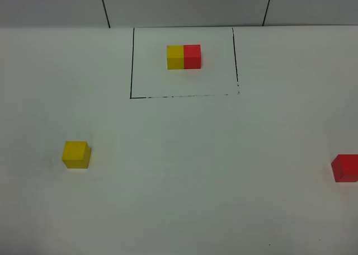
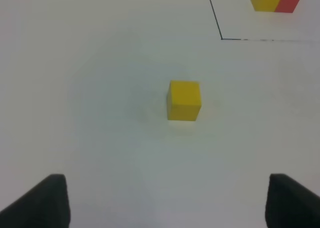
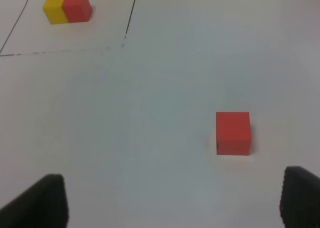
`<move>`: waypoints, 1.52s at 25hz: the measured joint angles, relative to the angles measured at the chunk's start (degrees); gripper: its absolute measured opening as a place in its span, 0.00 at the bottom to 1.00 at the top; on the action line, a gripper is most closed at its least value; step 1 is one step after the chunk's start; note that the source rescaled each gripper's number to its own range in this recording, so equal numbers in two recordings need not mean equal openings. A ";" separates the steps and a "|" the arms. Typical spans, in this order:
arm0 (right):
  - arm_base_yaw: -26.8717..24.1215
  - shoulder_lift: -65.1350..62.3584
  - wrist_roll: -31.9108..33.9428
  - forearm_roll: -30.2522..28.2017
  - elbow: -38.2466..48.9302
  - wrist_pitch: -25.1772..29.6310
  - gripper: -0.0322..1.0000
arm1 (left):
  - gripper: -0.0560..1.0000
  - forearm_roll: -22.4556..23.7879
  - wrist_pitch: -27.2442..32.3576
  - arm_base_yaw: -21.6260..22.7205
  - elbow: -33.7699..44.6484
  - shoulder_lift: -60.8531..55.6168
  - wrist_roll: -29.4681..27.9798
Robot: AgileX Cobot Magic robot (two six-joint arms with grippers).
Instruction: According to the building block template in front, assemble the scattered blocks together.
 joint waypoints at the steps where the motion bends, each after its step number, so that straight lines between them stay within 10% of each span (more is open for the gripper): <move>1: 0.00 0.00 0.00 0.00 0.00 0.00 0.74 | 0.77 0.00 0.00 0.00 0.00 0.00 0.00; 19: 0.00 0.00 0.00 0.07 0.00 0.00 0.74 | 0.77 0.05 -1.57 0.00 -1.51 4.30 0.00; 38: 0.00 0.00 0.00 0.07 0.00 0.00 0.74 | 0.77 -0.98 -3.62 -2.30 -17.23 69.22 -2.54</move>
